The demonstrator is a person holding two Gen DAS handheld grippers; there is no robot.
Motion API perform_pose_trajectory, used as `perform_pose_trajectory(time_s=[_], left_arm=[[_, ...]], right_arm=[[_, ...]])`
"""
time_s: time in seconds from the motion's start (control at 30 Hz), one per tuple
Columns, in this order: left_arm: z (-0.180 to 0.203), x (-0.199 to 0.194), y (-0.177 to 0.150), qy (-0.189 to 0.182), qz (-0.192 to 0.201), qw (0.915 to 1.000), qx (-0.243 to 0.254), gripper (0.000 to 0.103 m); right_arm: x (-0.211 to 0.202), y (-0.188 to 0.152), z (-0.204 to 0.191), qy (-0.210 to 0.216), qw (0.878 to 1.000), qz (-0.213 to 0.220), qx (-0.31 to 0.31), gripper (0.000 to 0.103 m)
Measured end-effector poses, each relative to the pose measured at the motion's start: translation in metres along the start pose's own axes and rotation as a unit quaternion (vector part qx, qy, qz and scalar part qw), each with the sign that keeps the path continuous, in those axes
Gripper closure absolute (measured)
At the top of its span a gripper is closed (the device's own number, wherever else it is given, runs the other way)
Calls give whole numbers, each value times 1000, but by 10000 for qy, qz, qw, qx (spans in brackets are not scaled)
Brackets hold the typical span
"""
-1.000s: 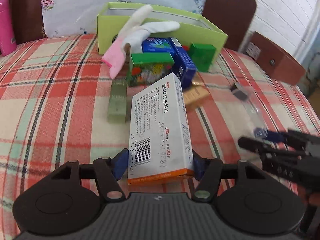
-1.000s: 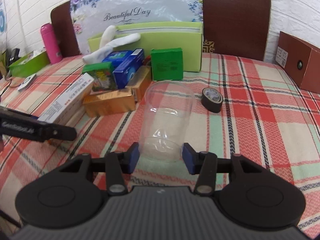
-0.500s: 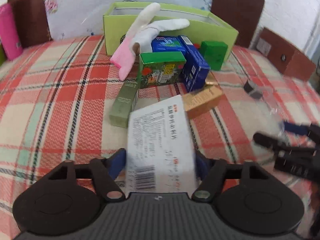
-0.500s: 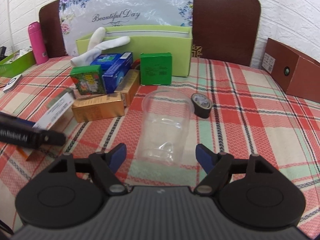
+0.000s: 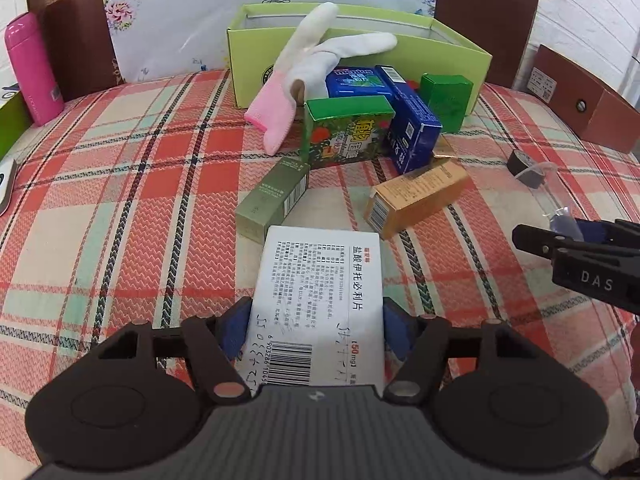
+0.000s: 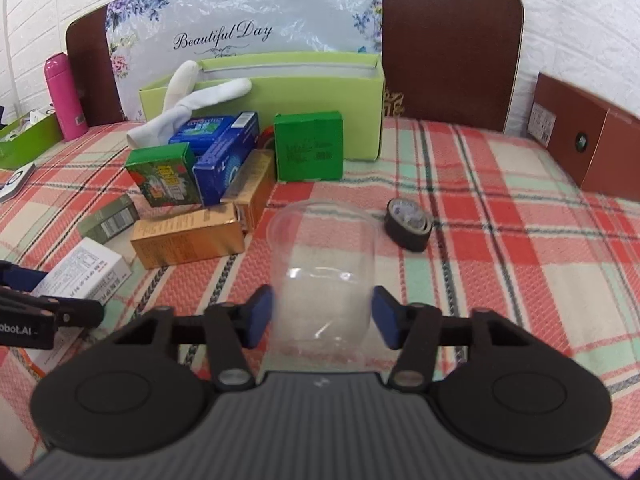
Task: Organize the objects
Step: 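Grasp the white medicine box with the left tool while the right grasps the clear cup, then carry medicine box and clear cup into the lime-green box and open both tools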
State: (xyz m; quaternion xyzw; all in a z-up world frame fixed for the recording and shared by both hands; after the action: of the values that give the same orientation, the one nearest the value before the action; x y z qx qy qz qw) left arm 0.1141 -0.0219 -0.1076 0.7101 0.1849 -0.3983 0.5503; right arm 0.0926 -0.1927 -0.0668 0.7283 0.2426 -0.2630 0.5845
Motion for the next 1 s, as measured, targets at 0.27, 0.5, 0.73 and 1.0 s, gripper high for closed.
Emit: perform_pose_trajectory(time_s=[0.27,0.5,0.73,1.0], left_arm=[[4,-26,14,-255,320,9992,-53,33],[0,-68,80,-200,1202,9922,243,33],[-4,-90,159,-265,1965,9797,282,33],[-9,-55,241,-231,2226,9745,145,33]], right_arm=[[-26,9,-15,448,9989,93,-48,57],[-53,59,-34,810,9943,669,-184,57],[-53,122,-42,853,9889,1171,-330,57],[-9,188,-38,613,9865,1480,-325,56]])
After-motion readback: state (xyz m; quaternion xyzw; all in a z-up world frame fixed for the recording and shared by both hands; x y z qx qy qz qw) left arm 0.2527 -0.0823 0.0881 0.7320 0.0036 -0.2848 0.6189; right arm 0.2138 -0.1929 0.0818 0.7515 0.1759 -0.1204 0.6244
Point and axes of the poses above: each gripper's, at about its wrist camera, not at the fingertips, and x roughly the way its jaws point, z to its right, y to its top, the point moved 9 cm from there along x, roughly the way its jaws point, and after that the axes turned 12 degrees about x, right-handed, at the moved point
